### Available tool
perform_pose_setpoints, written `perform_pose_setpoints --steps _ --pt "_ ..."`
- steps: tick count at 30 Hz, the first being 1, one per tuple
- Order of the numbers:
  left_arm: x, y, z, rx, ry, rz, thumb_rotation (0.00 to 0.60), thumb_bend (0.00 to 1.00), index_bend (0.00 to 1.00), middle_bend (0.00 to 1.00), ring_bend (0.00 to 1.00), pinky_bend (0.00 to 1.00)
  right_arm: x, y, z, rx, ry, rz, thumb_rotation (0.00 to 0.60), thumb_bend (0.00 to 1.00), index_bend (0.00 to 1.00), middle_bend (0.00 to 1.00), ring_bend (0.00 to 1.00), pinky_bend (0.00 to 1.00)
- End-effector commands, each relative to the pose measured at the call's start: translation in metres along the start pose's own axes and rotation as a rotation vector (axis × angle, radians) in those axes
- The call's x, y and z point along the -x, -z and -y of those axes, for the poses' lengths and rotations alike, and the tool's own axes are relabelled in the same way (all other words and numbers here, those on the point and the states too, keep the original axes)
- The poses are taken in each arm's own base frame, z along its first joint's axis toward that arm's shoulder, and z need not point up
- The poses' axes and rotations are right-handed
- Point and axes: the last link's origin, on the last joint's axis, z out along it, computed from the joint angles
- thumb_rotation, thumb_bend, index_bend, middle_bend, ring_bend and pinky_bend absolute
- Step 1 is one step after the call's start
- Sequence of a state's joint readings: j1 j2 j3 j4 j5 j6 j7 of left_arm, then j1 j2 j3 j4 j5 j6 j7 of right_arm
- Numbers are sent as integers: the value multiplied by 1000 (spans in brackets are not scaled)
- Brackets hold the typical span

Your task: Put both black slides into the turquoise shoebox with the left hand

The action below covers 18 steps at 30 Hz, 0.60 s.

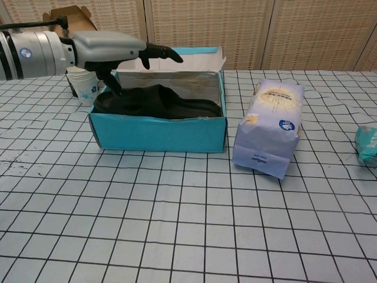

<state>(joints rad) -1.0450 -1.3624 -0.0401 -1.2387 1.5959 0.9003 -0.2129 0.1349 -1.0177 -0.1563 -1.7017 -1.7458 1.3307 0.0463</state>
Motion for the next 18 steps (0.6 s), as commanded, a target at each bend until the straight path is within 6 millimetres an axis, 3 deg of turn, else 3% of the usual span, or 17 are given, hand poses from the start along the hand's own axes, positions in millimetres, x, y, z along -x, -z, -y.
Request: perform_pose_setpoints --steps 1,7,11,18 --pt "0 8 8 -32 23 9 600 488 0 0 51 218 0 1 0 -1 -1 -2 600 170 0 0 0 0" --pt "14 23 18 -86 61 76 600 482 0 6 115 241 -1 1 1 -6 -1 -3 600 170 0 0 0 0" --pt "26 24 18 -88 60 90 600 478 1 79 157 282 0 2 2 -13 0 -1 600 170 0 0 0 0" --pt "36 21 14 -76 62 118 600 472 136 215 257 381 -1 3 2 -13 -1 -4 600 170 0 0 0 0"
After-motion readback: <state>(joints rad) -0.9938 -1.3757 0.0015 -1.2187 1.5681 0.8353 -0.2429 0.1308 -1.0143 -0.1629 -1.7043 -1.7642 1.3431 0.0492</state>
